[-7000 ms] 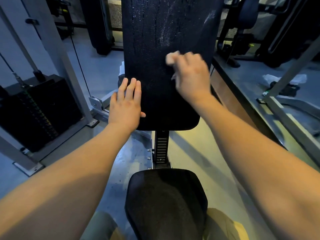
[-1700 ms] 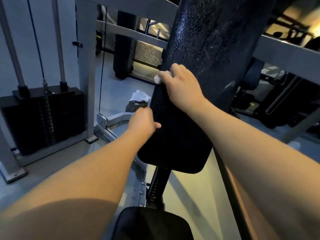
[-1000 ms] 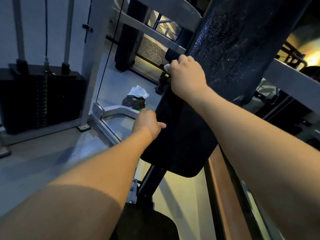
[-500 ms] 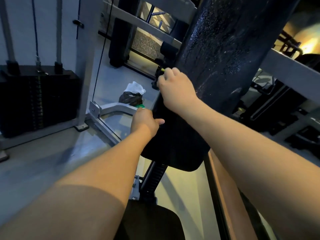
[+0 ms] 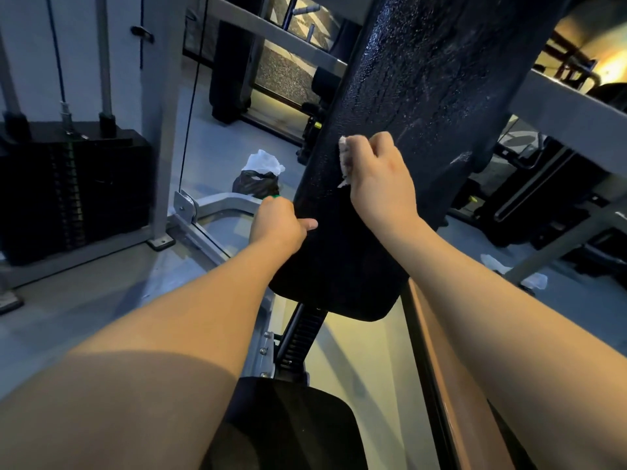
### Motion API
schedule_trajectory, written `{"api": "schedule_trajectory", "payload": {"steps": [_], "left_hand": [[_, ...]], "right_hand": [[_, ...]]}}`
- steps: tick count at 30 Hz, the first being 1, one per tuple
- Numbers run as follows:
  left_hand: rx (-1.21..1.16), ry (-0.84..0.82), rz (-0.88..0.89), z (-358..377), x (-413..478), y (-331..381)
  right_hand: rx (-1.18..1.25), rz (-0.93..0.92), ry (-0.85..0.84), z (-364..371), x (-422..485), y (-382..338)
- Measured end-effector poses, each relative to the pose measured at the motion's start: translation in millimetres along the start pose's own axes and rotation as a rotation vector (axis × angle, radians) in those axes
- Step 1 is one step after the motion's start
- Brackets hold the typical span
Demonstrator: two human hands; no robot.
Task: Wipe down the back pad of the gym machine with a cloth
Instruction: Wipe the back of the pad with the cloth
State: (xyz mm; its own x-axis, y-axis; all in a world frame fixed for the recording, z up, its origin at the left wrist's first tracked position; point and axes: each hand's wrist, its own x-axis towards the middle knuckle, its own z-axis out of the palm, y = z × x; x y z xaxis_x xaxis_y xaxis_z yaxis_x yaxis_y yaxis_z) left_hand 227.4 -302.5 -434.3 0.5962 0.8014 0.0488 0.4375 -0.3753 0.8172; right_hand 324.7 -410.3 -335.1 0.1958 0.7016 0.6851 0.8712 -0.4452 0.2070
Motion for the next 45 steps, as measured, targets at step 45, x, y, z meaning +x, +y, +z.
{"api": "schedule_trajectory", "payload": {"steps": [45], "left_hand": [[0.288,0.191,0.319,-19.5,-32.4,43.2]], "right_hand": [[0.099,0.28,0.252,8.4,-54.9,76.2]]}}
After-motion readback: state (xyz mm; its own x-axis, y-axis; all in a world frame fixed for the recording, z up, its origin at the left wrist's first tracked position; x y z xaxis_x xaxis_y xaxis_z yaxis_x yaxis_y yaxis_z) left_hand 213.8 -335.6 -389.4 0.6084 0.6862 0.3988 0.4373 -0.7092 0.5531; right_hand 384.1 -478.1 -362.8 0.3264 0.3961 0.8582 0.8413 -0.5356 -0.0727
